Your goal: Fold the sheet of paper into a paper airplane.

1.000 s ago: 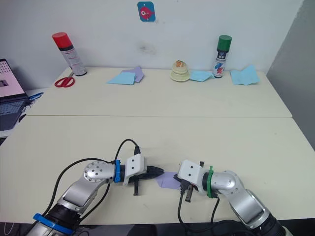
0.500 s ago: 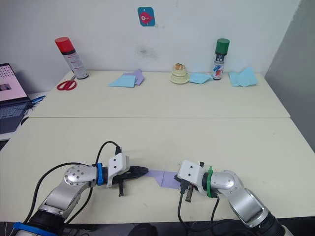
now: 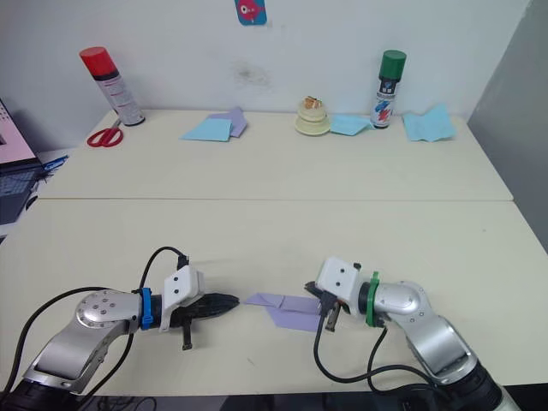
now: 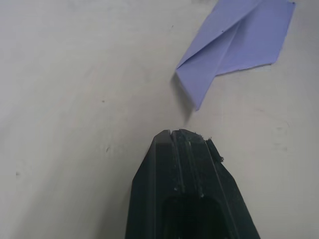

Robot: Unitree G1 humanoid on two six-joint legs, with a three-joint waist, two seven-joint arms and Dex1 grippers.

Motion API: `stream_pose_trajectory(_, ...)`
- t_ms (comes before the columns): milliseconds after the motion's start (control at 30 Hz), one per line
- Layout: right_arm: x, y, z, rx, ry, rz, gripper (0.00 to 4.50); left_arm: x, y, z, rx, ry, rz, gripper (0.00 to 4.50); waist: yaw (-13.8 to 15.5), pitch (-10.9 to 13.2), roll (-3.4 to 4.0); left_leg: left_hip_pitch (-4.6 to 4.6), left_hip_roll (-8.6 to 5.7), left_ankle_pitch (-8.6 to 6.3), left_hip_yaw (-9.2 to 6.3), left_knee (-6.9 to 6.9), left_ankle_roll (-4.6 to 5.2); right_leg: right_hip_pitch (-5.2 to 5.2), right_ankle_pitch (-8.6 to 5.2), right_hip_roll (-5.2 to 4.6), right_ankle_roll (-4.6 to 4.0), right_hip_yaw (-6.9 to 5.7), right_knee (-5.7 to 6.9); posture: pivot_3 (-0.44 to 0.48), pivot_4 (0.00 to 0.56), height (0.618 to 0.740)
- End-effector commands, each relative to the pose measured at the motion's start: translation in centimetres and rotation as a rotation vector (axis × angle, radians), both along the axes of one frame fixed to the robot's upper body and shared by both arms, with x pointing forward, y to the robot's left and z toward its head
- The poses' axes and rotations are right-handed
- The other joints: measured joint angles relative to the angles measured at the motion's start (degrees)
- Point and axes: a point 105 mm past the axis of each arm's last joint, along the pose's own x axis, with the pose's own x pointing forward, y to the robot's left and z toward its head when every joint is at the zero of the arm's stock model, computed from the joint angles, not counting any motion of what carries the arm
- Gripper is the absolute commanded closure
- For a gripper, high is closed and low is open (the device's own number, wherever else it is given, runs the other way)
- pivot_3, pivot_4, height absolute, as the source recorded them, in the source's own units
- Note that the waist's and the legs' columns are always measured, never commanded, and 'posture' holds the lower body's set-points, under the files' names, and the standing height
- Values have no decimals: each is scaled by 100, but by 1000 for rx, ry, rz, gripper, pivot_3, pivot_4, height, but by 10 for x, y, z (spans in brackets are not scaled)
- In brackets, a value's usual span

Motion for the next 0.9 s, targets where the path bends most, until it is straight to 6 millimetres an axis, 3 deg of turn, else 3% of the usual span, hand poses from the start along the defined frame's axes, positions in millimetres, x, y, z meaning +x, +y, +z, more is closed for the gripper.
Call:
stream_pose_trajectory(33, -15, -2, 33, 32, -50, 90, 4459, -3, -1, 22, -5, -53, -34, 4500, 4, 28, -2, -2, -2, -2, 1, 2, -3, 0, -2, -3, 4, 1, -1, 0, 150, 725)
stream_pose_trajectory(200, -43, -11, 50, 20, 24, 217, 4459, -11, -1, 33, 9, -62, -79, 4500, 3, 98, -23, -5, -14, -5, 5, 9, -5, 3, -4, -24, 8, -1, -3, 0, 150, 725)
stream_pose_trajectory(367, -61, -15, 34, -28, 138, 252, 4459, -16, -2, 37, 14, -65, -101, 4500, 5, 108, -30, -2, -13, -5, -3, 10, -4, 6, -4, -24, 8, -13, 1, 0, 150, 725)
stream_pose_trajectory(533, -43, 1, 15, -13, 113, 179, 4459, -20, -4, 36, 18, -74, -127, 4500, -16, 109, -34, 3, -13, -4, -2, 14, -4, 9, -3, -24, 10, -13, 10, 0, 150, 725)
stream_pose_trajectory(900, 10, 24, 5, 36, 29, 6, 4459, -23, -4, 32, 49, -117, -147, 4500, 7, 110, -35, 0, -13, -3, -1, 29, -5, 12, 2, -23, 13, -9, 14, 0, 150, 725)
